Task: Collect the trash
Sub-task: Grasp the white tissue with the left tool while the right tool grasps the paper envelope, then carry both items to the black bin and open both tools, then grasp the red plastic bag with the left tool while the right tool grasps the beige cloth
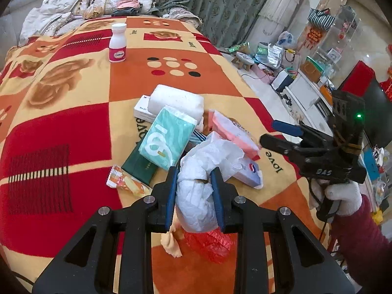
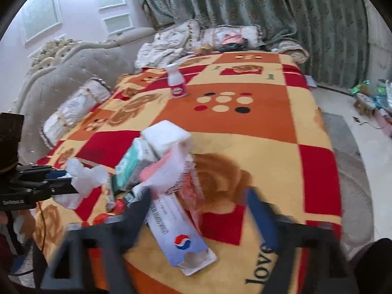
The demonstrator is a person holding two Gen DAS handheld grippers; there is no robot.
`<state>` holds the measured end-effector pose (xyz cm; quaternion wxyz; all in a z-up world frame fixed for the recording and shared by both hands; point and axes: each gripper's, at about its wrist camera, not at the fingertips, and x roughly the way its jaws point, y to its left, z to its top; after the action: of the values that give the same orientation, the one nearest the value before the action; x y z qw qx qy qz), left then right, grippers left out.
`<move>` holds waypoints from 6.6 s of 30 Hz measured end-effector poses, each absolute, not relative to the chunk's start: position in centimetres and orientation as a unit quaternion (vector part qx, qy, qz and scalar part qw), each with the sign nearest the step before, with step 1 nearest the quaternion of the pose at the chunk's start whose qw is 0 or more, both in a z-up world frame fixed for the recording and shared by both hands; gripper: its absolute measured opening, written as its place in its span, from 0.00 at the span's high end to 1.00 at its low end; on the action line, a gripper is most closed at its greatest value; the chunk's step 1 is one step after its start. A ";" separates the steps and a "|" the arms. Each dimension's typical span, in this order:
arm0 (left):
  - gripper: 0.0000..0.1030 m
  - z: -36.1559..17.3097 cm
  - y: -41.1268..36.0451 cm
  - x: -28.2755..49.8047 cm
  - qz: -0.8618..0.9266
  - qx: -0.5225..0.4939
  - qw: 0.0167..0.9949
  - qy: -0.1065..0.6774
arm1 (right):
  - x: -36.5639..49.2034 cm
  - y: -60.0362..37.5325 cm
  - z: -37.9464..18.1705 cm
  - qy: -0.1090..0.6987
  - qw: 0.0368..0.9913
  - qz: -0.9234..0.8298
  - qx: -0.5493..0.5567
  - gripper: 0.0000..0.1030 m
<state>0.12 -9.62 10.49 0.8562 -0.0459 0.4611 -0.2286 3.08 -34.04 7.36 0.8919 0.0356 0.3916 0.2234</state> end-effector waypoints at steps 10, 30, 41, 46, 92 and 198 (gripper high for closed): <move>0.76 9.5 -9.4 0.7 -0.220 -0.053 0.852 0.471 | 6.6 -30.8 4.4 0.425 0.870 0.247 0.025 0.23; 0.76 12.3 -17.2 -1.3 -0.268 -0.026 0.852 0.448 | 0.2 -37.8 9.3 0.377 0.901 0.206 0.066 0.82; 0.76 12.9 -25.7 -3.0 -0.315 0.013 0.838 0.446 | -4.3 -45.5 10.3 0.368 0.916 0.135 0.080 0.82; 0.76 12.8 -30.2 -3.9 -0.342 0.033 0.828 0.443 | -6.3 -49.4 10.0 0.371 0.919 0.097 0.088 0.82; 0.41 8.8 -35.0 -3.9 -0.300 0.010 0.833 0.465 | -8.6 -56.7 7.5 0.388 0.912 -0.002 0.132 0.43; 0.84 10.0 -6.4 -6.8 -0.175 -0.080 0.877 0.441 | -3.9 -23.1 4.7 0.441 0.855 0.272 -0.018 0.80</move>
<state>-6.83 -6.44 9.99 0.8767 -0.0798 0.4410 -0.1750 -3.93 -23.11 4.74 0.8550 -0.0183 0.4409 0.2724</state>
